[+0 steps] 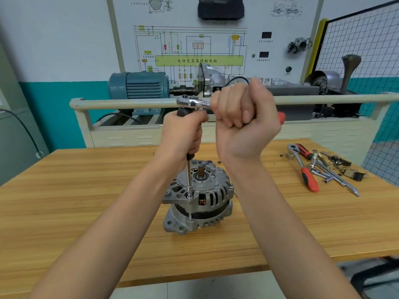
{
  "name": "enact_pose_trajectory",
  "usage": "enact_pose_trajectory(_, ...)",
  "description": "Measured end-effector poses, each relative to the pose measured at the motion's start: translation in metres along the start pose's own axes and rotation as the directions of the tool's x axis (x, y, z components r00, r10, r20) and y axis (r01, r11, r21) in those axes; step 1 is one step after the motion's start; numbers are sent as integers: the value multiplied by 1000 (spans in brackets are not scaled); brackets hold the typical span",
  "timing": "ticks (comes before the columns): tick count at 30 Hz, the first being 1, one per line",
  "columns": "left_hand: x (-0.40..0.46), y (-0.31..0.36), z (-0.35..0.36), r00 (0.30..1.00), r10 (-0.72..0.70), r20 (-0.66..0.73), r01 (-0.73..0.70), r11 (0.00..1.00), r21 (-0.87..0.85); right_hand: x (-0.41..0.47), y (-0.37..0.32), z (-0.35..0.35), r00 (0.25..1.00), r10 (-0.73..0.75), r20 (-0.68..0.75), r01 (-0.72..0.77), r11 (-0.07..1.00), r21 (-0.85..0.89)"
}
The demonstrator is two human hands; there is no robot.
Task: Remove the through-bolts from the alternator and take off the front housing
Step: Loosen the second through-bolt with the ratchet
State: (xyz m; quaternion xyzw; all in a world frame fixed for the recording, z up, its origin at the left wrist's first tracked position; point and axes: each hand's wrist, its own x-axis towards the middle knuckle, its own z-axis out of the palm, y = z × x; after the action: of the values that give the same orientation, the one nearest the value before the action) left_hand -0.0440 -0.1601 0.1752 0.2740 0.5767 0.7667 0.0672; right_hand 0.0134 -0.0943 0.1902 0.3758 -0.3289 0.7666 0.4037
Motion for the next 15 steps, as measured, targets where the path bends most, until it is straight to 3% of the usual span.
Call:
enact_pose_trajectory(3,-1,-3,6,990,50,-130,-43,998,53,-14,5,10,980,-177,96,198,937,-290)
enact_pose_trajectory(6,-2,-5,3,992,78,-100,-73,996,56,-16,4,10,975,-186,124,216,924,-316)
enact_pose_trajectory(10,-1,0,-12,989,27,148,-26,1000,-8,5,-3,-3,998,27,58,-28,999,18)
enact_pose_trajectory(13,4,5,-21,933,-23,359,43,998,-46,20,-4,-18,962,263,-69,-229,920,317)
enact_pose_trajectory(15,5,5,-20,892,-49,449,65,998,-20,27,-1,-28,918,375,-130,-273,834,480)
